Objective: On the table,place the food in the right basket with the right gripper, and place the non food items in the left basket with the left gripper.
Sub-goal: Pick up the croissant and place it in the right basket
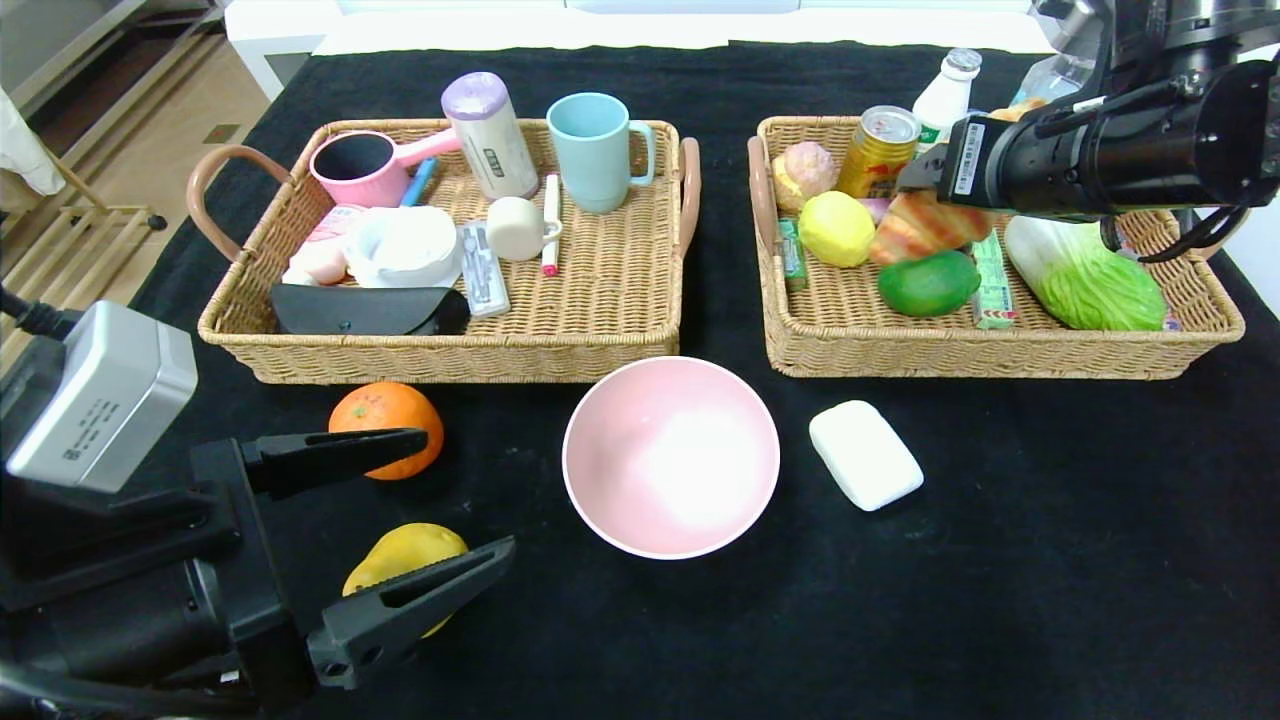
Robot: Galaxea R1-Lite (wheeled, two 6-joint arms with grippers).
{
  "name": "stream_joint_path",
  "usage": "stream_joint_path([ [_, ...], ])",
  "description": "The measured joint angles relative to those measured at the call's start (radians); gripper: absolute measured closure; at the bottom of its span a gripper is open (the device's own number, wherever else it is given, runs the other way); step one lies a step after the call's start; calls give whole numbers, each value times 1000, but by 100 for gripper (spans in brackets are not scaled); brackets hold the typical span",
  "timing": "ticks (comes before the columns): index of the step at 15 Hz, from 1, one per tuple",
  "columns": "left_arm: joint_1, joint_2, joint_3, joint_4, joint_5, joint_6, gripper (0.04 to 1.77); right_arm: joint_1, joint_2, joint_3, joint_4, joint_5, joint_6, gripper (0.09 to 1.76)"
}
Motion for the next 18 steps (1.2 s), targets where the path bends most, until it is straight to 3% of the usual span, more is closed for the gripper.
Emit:
stream_joint_path([
  [7,0,1,0,0,0,0,9,6,2,0,0,0,-1,25],
  [18,0,1,2,0,0,0,9,16,-54,31,13,1,-53,17],
])
